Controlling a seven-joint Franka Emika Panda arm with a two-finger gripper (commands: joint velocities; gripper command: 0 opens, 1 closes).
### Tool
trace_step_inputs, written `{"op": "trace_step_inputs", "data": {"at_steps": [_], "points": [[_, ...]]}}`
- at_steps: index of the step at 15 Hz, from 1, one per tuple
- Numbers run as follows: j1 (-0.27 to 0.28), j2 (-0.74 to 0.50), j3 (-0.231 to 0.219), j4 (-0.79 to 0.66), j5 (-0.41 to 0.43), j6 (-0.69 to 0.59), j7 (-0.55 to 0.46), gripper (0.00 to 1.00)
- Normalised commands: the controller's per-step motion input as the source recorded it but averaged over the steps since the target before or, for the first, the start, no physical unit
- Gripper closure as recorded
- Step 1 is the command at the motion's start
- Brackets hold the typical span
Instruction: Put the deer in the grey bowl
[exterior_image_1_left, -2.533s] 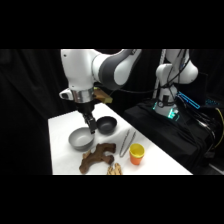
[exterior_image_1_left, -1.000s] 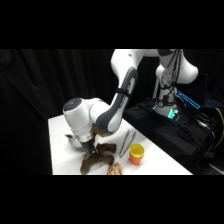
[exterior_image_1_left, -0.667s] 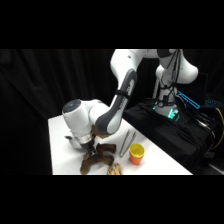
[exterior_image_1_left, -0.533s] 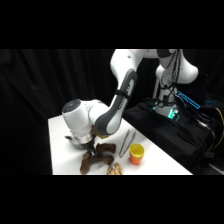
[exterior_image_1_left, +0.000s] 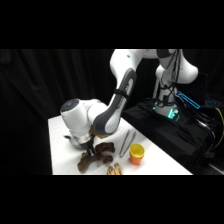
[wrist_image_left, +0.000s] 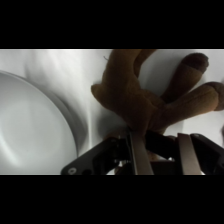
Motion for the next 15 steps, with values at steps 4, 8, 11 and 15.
{"op": "trace_step_inputs", "data": {"at_steps": [4, 8, 11, 15], "points": [[0.036, -0.27, -0.052, 0.00, 0.015, -0.23, 0.09, 0.94], [0.062, -0.52, -0.072, -0.16, -0.045, -0.27, 0.11, 0.93], [0.040, -0.40, -0.074, -0.10, -0.085, -0.25, 0.11, 0.93], [-0.042, -0.15, -0.075, 0.01, -0.082, -0.16, 0.09, 0.93]]}}
